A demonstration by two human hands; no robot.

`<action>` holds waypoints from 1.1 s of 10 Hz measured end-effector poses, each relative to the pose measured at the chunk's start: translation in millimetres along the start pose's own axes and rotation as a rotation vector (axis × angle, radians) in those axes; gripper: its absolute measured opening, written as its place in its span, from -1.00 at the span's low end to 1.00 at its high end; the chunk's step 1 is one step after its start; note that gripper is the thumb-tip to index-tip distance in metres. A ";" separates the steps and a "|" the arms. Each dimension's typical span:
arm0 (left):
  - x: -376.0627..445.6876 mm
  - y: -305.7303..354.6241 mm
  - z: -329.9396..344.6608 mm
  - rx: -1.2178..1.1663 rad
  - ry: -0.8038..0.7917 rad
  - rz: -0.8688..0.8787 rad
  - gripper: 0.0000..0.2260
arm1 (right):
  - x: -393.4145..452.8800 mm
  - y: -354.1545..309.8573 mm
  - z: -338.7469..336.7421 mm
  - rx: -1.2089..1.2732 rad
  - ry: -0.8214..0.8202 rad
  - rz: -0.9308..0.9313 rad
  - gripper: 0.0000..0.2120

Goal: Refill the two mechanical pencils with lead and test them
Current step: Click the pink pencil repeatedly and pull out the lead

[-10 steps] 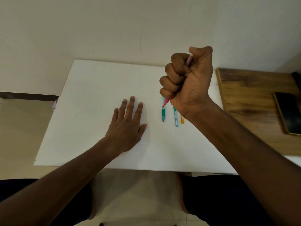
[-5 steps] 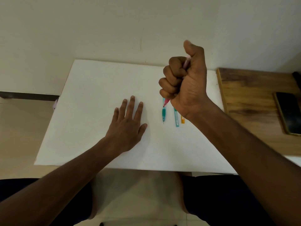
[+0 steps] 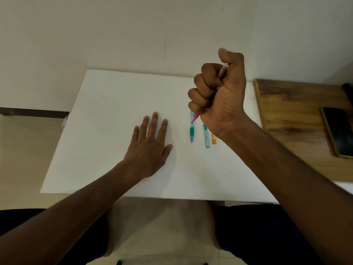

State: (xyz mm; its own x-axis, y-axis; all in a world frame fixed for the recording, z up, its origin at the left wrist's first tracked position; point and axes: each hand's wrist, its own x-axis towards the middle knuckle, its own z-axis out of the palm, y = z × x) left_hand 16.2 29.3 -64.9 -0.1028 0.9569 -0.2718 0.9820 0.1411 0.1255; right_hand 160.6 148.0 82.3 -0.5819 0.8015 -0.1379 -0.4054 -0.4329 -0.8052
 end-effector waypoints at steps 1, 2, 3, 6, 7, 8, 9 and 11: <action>0.5 0.5 0.0 0.008 -0.002 -0.004 -0.28 | -0.2 0.8 -0.3 -0.018 0.040 -0.010 -0.41; 0.0 0.4 -0.9 0.006 -0.002 -0.005 -0.28 | -0.3 -0.1 -0.4 0.012 0.030 -0.010 -0.42; -0.6 0.4 -1.4 0.005 -0.004 -0.001 -0.28 | 0.3 -0.7 -0.9 0.010 0.049 -0.020 -0.43; -0.7 1.1 -2.3 0.007 -0.008 -0.004 -0.28 | 1.6 -0.8 -2.6 0.029 0.019 -0.010 -0.41; -1.5 1.0 -3.1 0.003 -0.013 -0.003 -0.28 | 1.8 -1.4 -2.9 0.051 -0.007 -0.001 -0.41; -1.1 1.2 -3.7 0.002 -0.013 -0.003 -0.28 | 2.8 -2.0 -3.3 0.021 0.017 -0.002 -0.41; -1.3 0.9 -2.7 0.006 -0.006 -0.003 -0.29 | 2.3 -1.9 -2.6 0.024 -0.010 0.013 -0.45; -0.1 -0.7 0.6 0.001 0.006 -0.001 -0.28 | 1.3 -1.6 -3.0 0.018 0.010 0.008 -0.50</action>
State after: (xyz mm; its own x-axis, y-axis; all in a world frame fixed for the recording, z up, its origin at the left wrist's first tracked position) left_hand 15.6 28.9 -65.5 -0.1048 0.9583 -0.2658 0.9820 0.1419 0.1244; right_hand 162.6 150.9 81.6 -0.5782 0.8019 -0.1505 -0.4132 -0.4469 -0.7935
